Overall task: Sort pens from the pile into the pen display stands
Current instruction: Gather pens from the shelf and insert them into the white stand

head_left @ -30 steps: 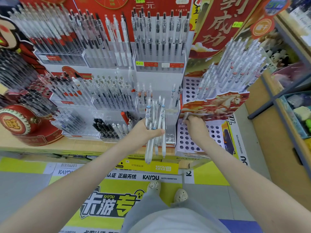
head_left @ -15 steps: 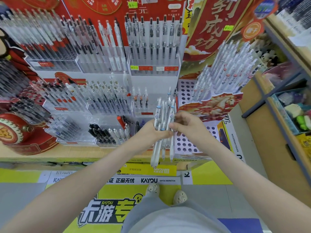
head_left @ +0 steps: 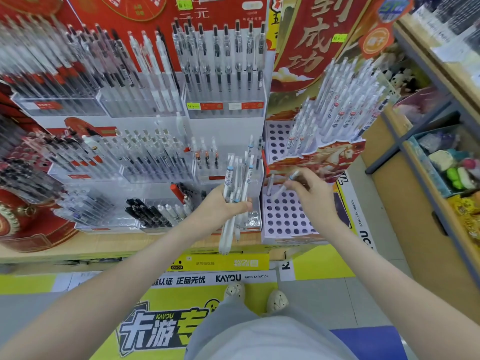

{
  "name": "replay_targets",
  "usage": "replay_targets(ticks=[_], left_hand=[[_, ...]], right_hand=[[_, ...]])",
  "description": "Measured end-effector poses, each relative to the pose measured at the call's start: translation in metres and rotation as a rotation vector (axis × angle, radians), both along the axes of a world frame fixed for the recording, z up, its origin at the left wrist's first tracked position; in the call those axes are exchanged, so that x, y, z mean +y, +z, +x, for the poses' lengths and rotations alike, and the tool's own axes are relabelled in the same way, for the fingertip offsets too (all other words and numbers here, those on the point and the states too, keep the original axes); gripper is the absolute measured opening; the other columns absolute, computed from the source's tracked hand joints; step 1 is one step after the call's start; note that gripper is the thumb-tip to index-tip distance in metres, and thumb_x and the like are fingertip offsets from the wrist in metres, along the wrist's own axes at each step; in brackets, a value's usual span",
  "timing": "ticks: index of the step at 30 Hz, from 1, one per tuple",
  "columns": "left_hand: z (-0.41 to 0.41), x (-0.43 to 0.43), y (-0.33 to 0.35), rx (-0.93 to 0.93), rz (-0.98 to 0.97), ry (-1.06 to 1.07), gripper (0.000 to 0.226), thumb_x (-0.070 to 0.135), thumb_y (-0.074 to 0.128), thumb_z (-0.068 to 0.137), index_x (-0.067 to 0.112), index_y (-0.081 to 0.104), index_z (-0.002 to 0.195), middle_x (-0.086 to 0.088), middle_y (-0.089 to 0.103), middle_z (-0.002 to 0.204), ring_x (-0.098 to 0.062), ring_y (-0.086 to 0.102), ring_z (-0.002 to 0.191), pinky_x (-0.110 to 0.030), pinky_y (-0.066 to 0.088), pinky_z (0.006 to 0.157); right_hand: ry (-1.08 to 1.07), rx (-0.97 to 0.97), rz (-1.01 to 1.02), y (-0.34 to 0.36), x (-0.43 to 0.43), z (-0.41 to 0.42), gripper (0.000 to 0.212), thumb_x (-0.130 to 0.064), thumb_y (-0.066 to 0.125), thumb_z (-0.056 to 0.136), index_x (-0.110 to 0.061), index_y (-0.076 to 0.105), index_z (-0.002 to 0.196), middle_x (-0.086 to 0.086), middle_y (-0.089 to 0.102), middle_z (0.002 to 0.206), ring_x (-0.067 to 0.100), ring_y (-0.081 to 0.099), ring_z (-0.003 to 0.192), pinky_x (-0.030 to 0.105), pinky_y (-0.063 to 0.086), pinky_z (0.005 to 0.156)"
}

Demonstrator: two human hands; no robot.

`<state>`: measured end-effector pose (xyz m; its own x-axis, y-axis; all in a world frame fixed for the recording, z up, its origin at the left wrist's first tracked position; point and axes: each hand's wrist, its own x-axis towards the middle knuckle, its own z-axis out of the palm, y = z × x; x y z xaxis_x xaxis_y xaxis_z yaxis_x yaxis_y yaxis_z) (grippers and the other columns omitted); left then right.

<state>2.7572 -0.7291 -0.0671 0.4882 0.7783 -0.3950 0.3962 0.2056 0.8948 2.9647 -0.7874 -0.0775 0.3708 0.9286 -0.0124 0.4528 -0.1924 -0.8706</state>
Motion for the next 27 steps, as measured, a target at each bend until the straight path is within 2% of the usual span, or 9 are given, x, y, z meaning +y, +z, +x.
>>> replay_targets(ticks=[2, 5, 8, 11, 14, 17, 21, 24, 27], left_hand=[[-0.002, 0.001, -0.001, -0.001, 0.001, 0.013, 0.025, 0.016, 0.071, 0.085, 0.008, 0.062, 0.107, -0.005, 0.073, 0.098, -0.019, 0.068, 0.096, -0.031, 0.052, 0.090], [-0.003, 0.003, -0.003, -0.012, 0.004, 0.041, 0.026, 0.016, 0.072, 0.084, 0.005, 0.062, 0.106, -0.011, 0.072, 0.099, -0.023, 0.068, 0.096, -0.033, 0.052, 0.091], [-0.003, 0.004, -0.003, -0.025, 0.009, 0.041, 0.022, 0.014, 0.071, 0.085, 0.005, 0.063, 0.103, -0.010, 0.072, 0.098, -0.021, 0.068, 0.094, -0.029, 0.052, 0.087], [-0.003, 0.004, -0.001, -0.028, 0.010, 0.039, 0.018, 0.014, 0.071, 0.085, 0.007, 0.064, 0.100, -0.008, 0.072, 0.097, -0.019, 0.068, 0.091, -0.026, 0.051, 0.084], [-0.002, 0.004, 0.000, -0.040, 0.000, 0.040, 0.013, 0.013, 0.071, 0.085, 0.014, 0.064, 0.096, -0.001, 0.071, 0.091, -0.009, 0.066, 0.083, -0.019, 0.051, 0.079], [-0.001, 0.004, 0.000, -0.052, -0.014, 0.037, 0.012, 0.013, 0.071, 0.085, 0.017, 0.063, 0.093, 0.006, 0.070, 0.085, -0.001, 0.065, 0.076, -0.014, 0.049, 0.072], [0.001, 0.004, 0.000, -0.038, -0.008, 0.031, 0.012, 0.014, 0.071, 0.085, 0.013, 0.064, 0.095, 0.001, 0.069, 0.087, -0.012, 0.065, 0.082, -0.023, 0.051, 0.079], [0.003, 0.004, -0.002, -0.036, -0.028, 0.031, 0.019, 0.014, 0.072, 0.085, 0.009, 0.066, 0.101, -0.006, 0.073, 0.098, -0.022, 0.068, 0.095, -0.034, 0.053, 0.091], [0.005, 0.003, -0.003, -0.042, -0.028, 0.001, 0.019, 0.012, 0.071, 0.085, 0.006, 0.065, 0.101, -0.009, 0.073, 0.097, -0.022, 0.069, 0.094, -0.035, 0.053, 0.091]], right_hand=[[0.021, -0.048, 0.004, -0.006, 0.003, -0.001, 0.012, -0.011, 0.059, 0.091, -0.005, 0.055, 0.081, 0.015, 0.054, 0.067, 0.009, 0.035, 0.052, 0.016, 0.028, 0.048], [0.054, -0.101, 0.023, -0.008, 0.009, -0.003, 0.013, -0.007, 0.059, 0.091, -0.009, 0.054, 0.079, 0.000, 0.052, 0.062, 0.006, 0.040, 0.055, 0.013, 0.031, 0.051], [0.081, -0.129, 0.023, -0.009, 0.015, -0.005, 0.009, -0.006, 0.058, 0.091, -0.014, 0.058, 0.085, 0.005, 0.063, 0.072, 0.000, 0.047, 0.058, 0.011, 0.033, 0.053], [0.091, -0.149, 0.000, -0.010, 0.019, -0.004, 0.006, -0.007, 0.059, 0.090, -0.009, 0.063, 0.093, 0.005, 0.069, 0.081, -0.004, 0.051, 0.060, 0.009, 0.035, 0.054], [0.085, -0.134, 0.009, -0.012, 0.018, -0.001, 0.006, -0.008, 0.059, 0.090, -0.003, 0.061, 0.087, 0.009, 0.067, 0.074, 0.005, 0.044, 0.052, 0.013, 0.032, 0.049], [0.110, -0.160, -0.012, -0.019, 0.016, -0.001, 0.004, -0.005, 0.059, 0.089, -0.005, 0.062, 0.087, -0.005, 0.062, 0.066, 0.002, 0.048, 0.054, 0.011, 0.032, 0.050], [0.148, -0.179, -0.107, -0.035, 0.015, -0.005, 0.007, -0.005, 0.059, 0.090, -0.009, 0.064, 0.093, -0.004, 0.062, 0.077, 0.000, 0.051, 0.061, 0.010, 0.036, 0.056], [0.117, -0.180, -0.154, -0.044, 0.018, -0.008, 0.005, -0.010, 0.059, 0.091, -0.008, 0.063, 0.093, 0.005, 0.062, 0.073, 0.006, 0.045, 0.051, 0.016, 0.032, 0.049], [0.082, -0.223, -0.169, -0.046, 0.023, -0.012, 0.006, -0.011, 0.059, 0.091, -0.005, 0.062, 0.089, 0.014, 0.062, 0.070, 0.013, 0.044, 0.049, 0.015, 0.033, 0.047]])
